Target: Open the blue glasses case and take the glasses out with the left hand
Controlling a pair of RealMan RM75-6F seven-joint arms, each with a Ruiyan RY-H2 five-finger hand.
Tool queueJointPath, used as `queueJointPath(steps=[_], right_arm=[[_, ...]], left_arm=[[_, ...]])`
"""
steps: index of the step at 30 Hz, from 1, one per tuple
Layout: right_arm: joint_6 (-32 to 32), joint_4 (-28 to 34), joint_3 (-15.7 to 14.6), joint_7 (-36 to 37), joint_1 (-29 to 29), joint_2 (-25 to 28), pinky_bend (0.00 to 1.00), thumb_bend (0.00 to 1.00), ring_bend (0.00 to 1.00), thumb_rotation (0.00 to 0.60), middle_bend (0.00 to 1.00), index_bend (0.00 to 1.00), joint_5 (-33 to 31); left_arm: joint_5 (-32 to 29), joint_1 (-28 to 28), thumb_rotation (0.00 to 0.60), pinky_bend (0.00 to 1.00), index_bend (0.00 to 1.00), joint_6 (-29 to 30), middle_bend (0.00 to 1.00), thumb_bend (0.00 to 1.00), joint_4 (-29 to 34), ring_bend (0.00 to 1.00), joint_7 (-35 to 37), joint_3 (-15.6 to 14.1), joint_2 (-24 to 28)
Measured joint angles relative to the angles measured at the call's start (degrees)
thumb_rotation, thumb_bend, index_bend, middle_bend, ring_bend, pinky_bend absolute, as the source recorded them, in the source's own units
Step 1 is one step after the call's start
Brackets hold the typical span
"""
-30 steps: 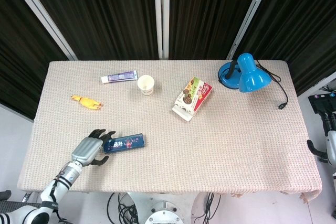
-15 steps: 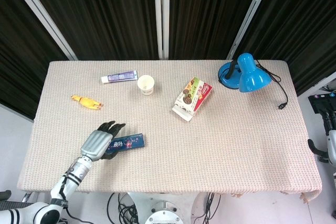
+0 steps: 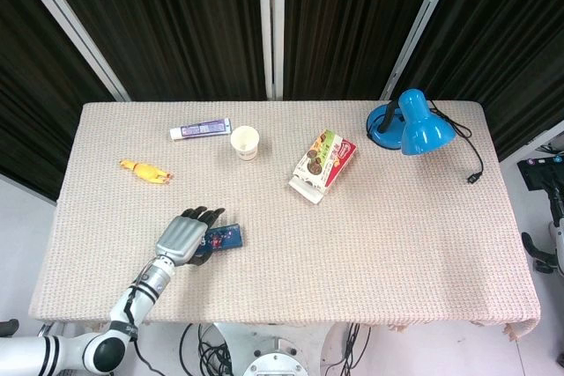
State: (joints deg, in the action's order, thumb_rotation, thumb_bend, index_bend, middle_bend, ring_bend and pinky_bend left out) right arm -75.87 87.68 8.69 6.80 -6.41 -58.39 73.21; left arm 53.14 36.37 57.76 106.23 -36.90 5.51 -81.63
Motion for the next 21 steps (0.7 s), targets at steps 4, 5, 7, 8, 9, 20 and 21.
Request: queueJointPath(steps=[4,5,7,8,9,20,21], right_arm=[[0.2,-0.1,0.0,0.3,0.0,0.1,0.0,0.28,0.0,0.6,0.0,0.0,0.1],[0.2,-0.1,-0.1,0.3,0.0,0.1,0.0,0.28,0.0,0.6,0.0,0.0,0.1],[0.2,-0.1,-0.1,0.4,0.0,0.1,0.0,0.28,0.0,0.6,0.0,0.0,0.1],[0.3,-0.1,-0.1,0.4,0.0,0.1,0.0,0.28,0.0,0.6,0.0,0.0,0.1],[0.3,-0.1,-0.1,0.5,0.0,0.1,0.0,0.28,0.0,0.6,0.0,0.0,0.2],[1.0,0.0,-0.4,0.2,-0.3,0.1,0.0,0.28,0.0,0.6,0.0,0.0,0.3],[1.1,0.0,-0.4,0.1,-0.3,0.1,0.0,0.28,0.0,0.6,0.0,0.0,0.3]], left_arm=[[-3.7,0.8,0.6,0.19,0.04,3.2,0.15,0.33,2.1,0.08,-4.0,-0.3,-0.3],[-4.5,1.0,0.6,0.19,0.04,4.0,0.15,0.33,2.6,0.08,-4.8,-0.4,-0.4],[-6.2,1.5,0.6,0.19,0.04,5.6,0.16,0.33,3.7,0.08,-6.6,-0.5,-0.7],[-6.8,1.8,0.6,0.19,0.04,6.1,0.17,0.33,4.0,0.08,-7.1,-0.6,-0.8],[-7.5,2.0,0.6,0.19,0.05,6.6,0.17,0.33,4.4,0.08,-7.5,-0.7,-1.0],[-9.5,3.5,0.6,0.19,0.05,7.5,0.21,0.33,4.1,0.09,-7.0,-1.3,-1.5],[-9.6,3.5,0.6,0.19,0.05,7.6,0.22,0.33,4.0,0.09,-6.8,-1.3,-1.5]])
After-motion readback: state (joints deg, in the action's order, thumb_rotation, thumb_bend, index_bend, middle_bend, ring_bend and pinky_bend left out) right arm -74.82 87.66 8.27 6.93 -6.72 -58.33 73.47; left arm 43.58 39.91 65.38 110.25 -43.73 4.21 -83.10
